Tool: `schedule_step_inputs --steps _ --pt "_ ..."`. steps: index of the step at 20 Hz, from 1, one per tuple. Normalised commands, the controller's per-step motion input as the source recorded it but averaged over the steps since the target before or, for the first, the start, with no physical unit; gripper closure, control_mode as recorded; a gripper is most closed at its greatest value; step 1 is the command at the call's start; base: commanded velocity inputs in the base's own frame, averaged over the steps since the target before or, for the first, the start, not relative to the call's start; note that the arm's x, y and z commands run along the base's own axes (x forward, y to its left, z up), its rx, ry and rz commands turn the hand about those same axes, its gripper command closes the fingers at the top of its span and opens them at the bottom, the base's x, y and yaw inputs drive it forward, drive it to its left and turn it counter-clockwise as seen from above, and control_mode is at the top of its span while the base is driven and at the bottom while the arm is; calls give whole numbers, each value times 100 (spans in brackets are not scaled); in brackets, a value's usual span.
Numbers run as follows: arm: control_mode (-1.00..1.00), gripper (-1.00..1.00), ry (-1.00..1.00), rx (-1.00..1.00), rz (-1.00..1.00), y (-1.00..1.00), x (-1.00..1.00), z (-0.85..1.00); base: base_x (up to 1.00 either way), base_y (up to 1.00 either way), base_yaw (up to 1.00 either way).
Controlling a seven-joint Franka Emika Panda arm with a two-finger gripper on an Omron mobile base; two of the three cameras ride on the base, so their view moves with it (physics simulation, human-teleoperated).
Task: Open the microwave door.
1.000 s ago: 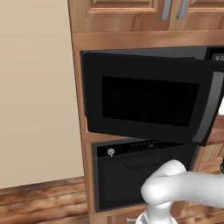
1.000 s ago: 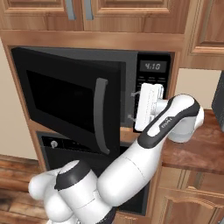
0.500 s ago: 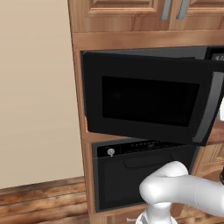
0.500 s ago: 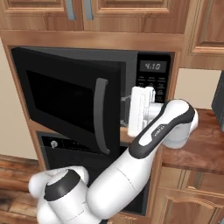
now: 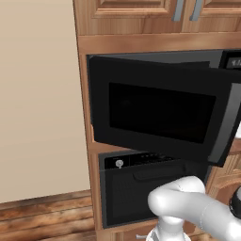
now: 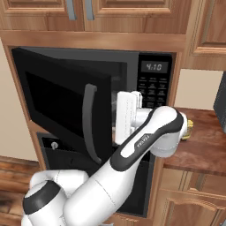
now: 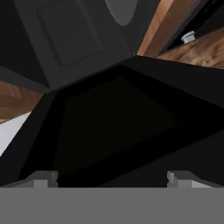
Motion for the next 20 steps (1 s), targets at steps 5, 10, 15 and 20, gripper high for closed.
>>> schedule_step_inputs --steps 5,10,15,20 --pt "-100 -100 -5 0 6 38 -64 8 0 0 0" --pt "-100 -100 -8 0 6 49 -73 9 0 0 0" --pt "-100 -100 -9 0 6 66 -67 4 0 0 0" --pt "-100 -100 -10 0 6 84 -56 0 0 0 0"
